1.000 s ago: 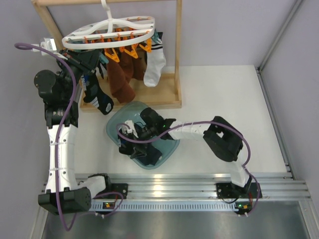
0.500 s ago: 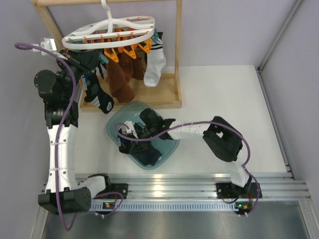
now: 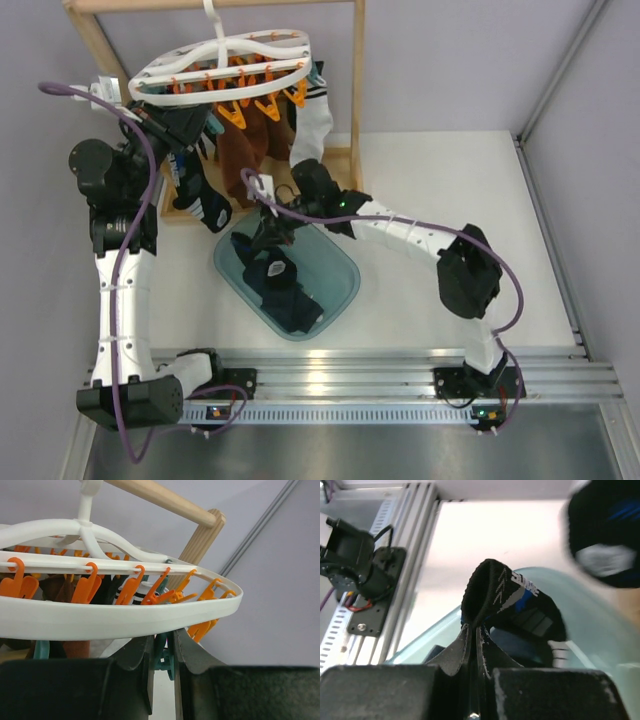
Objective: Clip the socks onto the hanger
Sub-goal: Pick up the sock from the bin, then clamp the sock onto the hanger.
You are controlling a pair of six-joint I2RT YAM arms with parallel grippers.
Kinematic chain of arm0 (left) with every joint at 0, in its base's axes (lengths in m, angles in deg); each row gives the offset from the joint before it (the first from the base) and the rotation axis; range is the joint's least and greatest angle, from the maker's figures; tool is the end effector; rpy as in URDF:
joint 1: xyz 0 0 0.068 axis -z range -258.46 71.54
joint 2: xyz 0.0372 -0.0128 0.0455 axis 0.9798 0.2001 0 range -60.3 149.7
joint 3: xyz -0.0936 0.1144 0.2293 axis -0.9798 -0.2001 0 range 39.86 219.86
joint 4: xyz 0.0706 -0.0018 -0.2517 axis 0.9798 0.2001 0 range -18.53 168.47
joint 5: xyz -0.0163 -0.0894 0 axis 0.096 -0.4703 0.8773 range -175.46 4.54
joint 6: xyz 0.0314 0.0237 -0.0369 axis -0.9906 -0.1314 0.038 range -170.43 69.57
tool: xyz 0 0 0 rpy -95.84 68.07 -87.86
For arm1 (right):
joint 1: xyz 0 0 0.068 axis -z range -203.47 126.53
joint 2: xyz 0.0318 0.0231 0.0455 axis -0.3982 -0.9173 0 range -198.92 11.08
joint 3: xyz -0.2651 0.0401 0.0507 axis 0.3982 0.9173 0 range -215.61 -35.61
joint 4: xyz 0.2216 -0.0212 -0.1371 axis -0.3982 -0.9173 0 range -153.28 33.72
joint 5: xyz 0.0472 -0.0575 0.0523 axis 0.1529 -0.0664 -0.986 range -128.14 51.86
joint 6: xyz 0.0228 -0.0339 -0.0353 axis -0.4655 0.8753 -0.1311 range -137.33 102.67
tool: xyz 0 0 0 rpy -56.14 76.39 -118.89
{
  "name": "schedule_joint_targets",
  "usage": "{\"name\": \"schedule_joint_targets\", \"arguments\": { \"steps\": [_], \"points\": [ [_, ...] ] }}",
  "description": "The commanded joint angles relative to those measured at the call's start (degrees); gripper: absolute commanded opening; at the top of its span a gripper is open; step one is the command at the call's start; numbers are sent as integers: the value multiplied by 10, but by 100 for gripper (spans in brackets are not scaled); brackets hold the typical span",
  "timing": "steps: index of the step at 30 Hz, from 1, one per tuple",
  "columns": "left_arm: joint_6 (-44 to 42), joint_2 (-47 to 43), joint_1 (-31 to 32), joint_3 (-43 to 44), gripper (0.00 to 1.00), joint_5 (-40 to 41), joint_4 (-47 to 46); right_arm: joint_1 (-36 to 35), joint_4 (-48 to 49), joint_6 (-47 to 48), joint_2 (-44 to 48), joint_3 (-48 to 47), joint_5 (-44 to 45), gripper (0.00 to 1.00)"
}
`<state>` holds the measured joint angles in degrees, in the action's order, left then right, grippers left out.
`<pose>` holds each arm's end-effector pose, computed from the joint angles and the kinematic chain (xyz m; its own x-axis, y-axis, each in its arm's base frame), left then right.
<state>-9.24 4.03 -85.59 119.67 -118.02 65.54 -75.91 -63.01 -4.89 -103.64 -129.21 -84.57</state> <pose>0.2231 0.0086 0.5126 0.0141 -0.5576 -0.8300 0.5339 0.7060 -0.4653 0.2646 0.3864 0.2750 -0.0762 -0.3427 -0.9363 -0.9762 -0.1655 0.1400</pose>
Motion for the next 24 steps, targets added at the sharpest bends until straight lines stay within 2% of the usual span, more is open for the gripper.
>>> {"name": "schedule_joint_targets", "arguments": {
  "steps": [1,4,14,20,24],
  "points": [
    [-12,14,-4,21,0,-21,8,21,-86,52,51,-99,-11,0],
    [-24,12,-4,23,0,-37,13,27,-133,112,47,-176,4,0],
    [-86,12,-3,25,0,-113,57,44,-112,171,44,-253,46,0],
    [-110,14,-3,22,0,-114,103,44,-78,148,33,-285,113,0],
    [-113,19,-3,21,0,-119,109,45,-41,111,34,-284,123,0]
  ]
}}
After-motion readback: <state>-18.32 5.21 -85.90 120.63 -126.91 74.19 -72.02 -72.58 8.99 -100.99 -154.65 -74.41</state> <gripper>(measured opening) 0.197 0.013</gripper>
